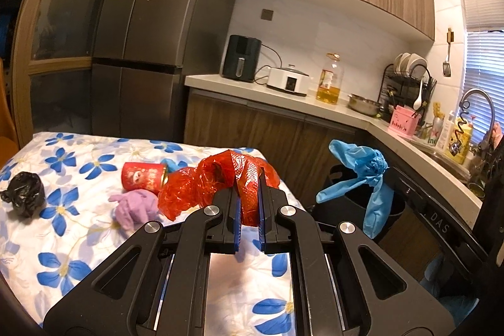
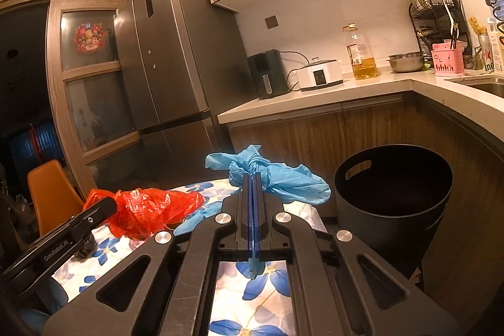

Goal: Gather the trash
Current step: 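Carry the red bag in the left tool while the right tool carries the blue glove over the bin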

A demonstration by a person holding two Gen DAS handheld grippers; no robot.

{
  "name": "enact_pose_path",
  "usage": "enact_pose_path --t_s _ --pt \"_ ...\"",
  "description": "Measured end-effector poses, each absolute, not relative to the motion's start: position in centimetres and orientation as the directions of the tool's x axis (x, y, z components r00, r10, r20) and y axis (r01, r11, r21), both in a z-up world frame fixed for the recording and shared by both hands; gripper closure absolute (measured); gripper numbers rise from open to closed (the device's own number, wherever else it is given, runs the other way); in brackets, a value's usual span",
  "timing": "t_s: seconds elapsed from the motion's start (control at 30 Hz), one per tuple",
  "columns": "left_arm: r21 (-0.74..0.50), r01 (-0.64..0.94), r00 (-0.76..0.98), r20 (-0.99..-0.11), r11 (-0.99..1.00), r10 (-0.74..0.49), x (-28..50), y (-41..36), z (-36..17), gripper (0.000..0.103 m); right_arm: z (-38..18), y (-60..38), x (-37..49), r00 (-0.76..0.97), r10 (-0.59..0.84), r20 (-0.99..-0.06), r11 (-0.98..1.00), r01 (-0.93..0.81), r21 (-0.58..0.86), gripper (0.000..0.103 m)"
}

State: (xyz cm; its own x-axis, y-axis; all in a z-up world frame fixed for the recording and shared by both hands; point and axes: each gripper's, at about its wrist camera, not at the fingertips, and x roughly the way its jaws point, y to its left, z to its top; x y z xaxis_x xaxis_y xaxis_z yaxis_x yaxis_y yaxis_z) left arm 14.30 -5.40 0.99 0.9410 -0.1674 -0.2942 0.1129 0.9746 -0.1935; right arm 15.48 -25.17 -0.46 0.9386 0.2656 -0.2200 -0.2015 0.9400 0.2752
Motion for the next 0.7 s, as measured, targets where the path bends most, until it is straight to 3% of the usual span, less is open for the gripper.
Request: enact_pose_path --t_s 0.7 --pt "-0.173 0.188 0.924 -0.302 0.967 -0.234 18.7 -9.9 0.9 0.096 0.1 -27.1 16.7 0.956 0.212 -0.203 0.955 -0.158 0.252 0.102"
